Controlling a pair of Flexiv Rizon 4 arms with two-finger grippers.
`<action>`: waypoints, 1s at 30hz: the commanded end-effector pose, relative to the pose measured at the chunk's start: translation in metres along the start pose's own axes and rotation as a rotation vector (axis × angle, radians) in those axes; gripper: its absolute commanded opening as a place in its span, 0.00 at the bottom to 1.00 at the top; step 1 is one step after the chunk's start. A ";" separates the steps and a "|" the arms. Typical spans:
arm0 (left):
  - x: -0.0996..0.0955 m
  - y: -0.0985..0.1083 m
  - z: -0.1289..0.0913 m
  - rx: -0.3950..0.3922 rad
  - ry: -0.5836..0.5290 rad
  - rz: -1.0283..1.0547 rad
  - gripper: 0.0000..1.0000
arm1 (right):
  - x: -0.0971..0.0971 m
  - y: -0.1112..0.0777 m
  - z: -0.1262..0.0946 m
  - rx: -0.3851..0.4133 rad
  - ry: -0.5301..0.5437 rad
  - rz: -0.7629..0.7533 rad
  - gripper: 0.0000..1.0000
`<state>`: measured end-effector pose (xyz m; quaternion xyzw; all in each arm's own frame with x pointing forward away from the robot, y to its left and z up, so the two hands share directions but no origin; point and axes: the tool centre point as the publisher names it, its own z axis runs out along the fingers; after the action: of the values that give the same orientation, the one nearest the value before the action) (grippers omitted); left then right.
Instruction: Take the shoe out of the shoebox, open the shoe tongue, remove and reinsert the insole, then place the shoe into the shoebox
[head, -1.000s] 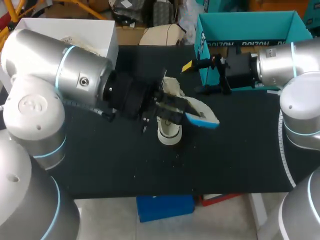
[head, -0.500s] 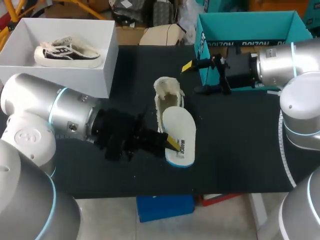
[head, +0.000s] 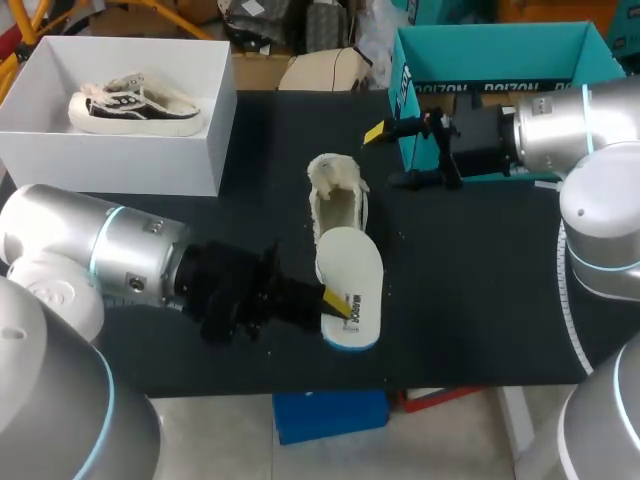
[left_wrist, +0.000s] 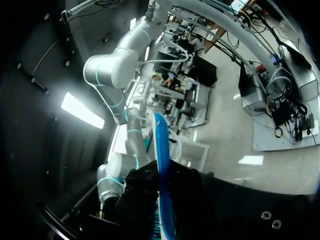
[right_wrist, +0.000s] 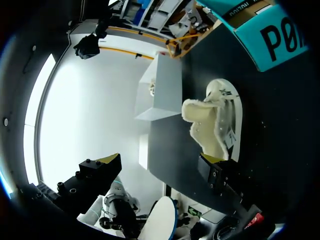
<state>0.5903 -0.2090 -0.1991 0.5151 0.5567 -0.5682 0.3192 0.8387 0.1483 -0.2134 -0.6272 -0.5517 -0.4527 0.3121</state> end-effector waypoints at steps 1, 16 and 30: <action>0.007 -0.009 0.010 -0.022 -0.014 0.128 0.00 | -0.001 -0.001 0.002 -0.003 0.002 -0.001 1.00; 0.060 0.006 -0.002 -0.071 -0.097 0.513 0.00 | -0.001 -0.001 0.002 -0.003 0.002 -0.001 1.00; 0.058 0.059 -0.037 -0.115 -0.076 0.454 0.00 | -0.001 -0.001 0.002 -0.003 0.002 -0.001 1.00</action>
<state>0.6246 -0.1715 -0.2690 0.5773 0.4505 -0.4633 0.4992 0.8392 0.1487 -0.2136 -0.6270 -0.5517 -0.4528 0.3121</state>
